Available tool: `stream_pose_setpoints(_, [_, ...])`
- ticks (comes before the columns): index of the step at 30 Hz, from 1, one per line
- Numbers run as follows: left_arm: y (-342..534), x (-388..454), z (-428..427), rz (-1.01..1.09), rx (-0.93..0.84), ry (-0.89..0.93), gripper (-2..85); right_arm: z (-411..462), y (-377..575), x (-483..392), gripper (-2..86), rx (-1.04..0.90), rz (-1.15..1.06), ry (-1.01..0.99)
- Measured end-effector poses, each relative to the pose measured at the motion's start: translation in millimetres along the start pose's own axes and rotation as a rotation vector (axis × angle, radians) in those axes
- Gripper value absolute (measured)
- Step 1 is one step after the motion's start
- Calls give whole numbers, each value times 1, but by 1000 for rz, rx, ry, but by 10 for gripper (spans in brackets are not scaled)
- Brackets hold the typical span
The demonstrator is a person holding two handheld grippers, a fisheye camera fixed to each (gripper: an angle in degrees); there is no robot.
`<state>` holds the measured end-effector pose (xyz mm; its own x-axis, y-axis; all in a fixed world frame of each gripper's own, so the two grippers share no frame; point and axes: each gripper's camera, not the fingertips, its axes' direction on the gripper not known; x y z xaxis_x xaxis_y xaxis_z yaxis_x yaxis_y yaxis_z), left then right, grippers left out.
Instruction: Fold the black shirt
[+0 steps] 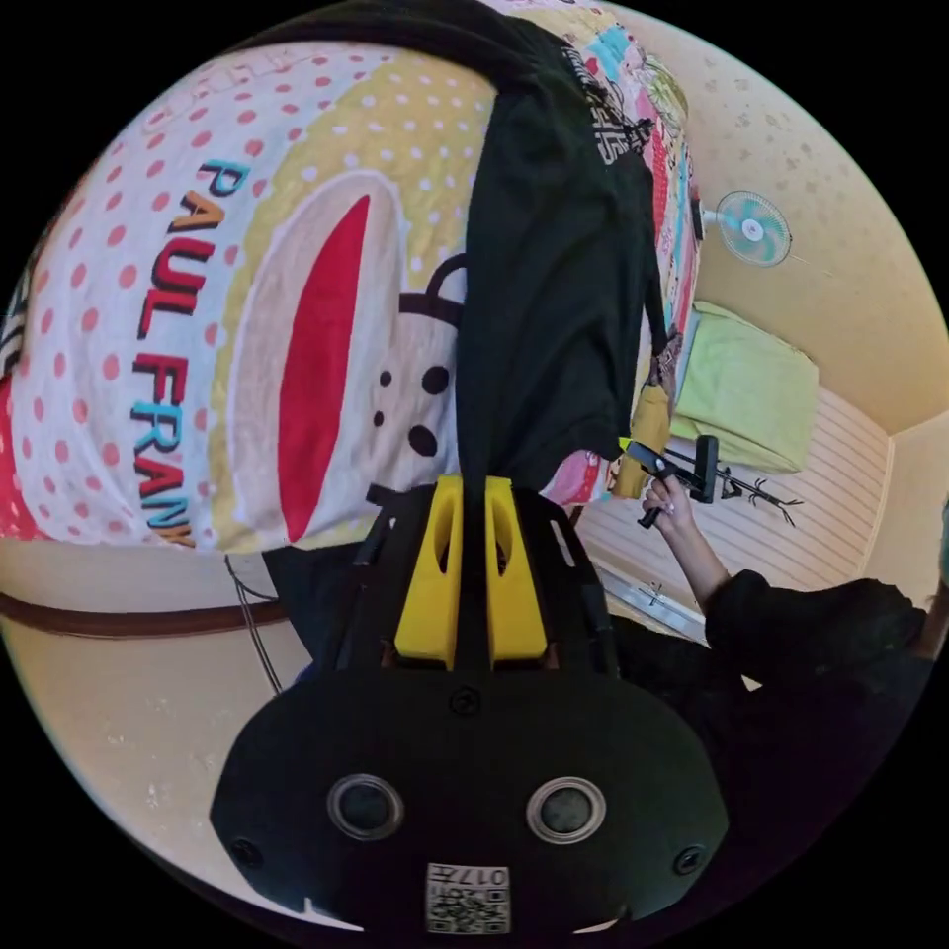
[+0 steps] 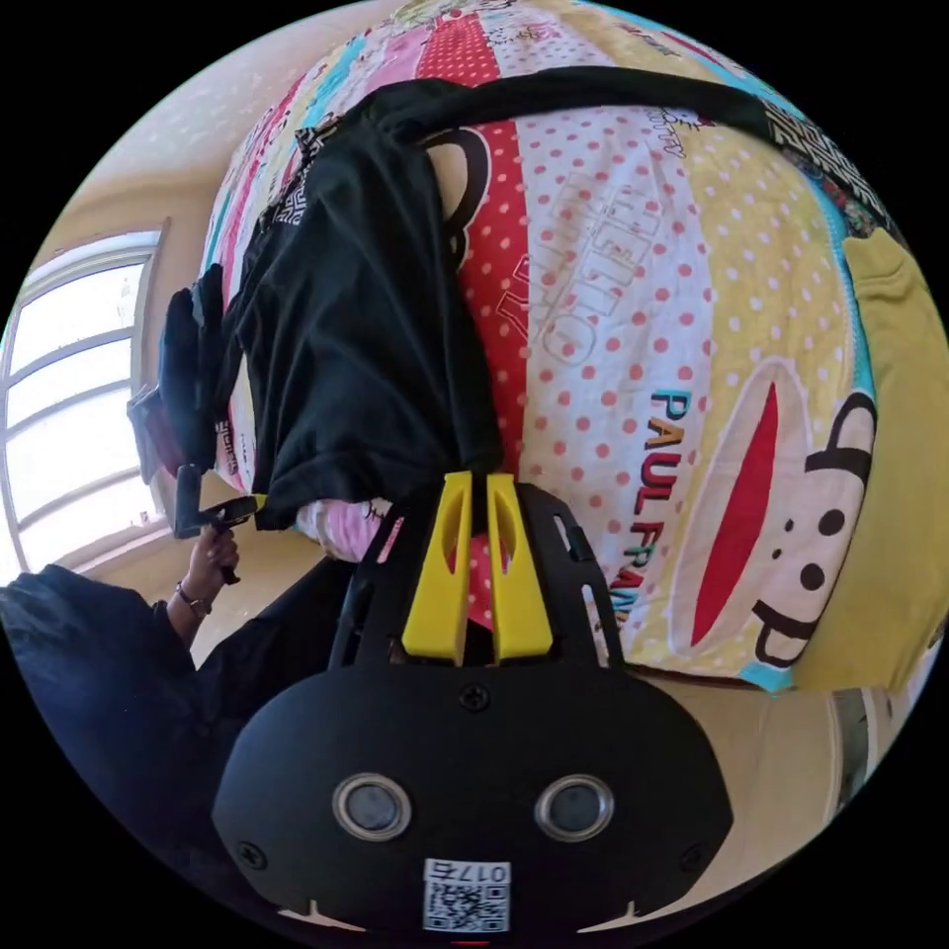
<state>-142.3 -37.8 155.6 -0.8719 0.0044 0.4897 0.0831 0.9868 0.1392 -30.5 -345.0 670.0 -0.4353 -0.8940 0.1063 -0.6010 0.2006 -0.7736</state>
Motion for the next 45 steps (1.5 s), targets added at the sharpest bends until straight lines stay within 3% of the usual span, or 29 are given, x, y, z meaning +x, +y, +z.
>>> stream_pose_setpoints(6, [33, -13, -11, -109, -91, 36, 75, -17, 7, 12, 46, -241, -14, 166])
stream_pose_setpoints(10, [16, -24, -53, -175, 114, 67, 114, -49, -39, -17, 75, -70, -24, 300])
stream_pose_setpoints(14, [-10, -29, -87, -158, 219, 107, 115, -62, -137, -90, 90, 121, -222, 39])
stream_pose_setpoints(18, [-28, -39, -119, -164, 301, 141, 116, -24, -254, -159, 94, 59, -240, -320])
stream_pose_setpoints(24, [-28, -79, -156, -261, 428, 256, 117, 32, -362, -173, 94, -118, 157, -449])
stream_pose_setpoints(27, [-27, -101, -164, -305, 450, 273, 116, 43, -384, -166, 59, -219, 286, -441])
stream_pose_setpoints(31, [-23, -128, -171, -357, 494, 320, 116, 27, -403, -168, 31, -200, 326, -536])
stream_pose_setpoints(36, [-10, -139, -198, -348, 657, 199, 116, -2, -454, -185, 48, 8, 252, -578])
stream_pose_setpoints(39, [-7, -137, -217, -311, 737, 73, 122, -2, -465, -201, 77, 30, 252, -512])
stream_pose_setpoints(45, [-48, -161, -200, -414, 576, -155, 128, 32, -430, -276, 91, -28, -30, -380])
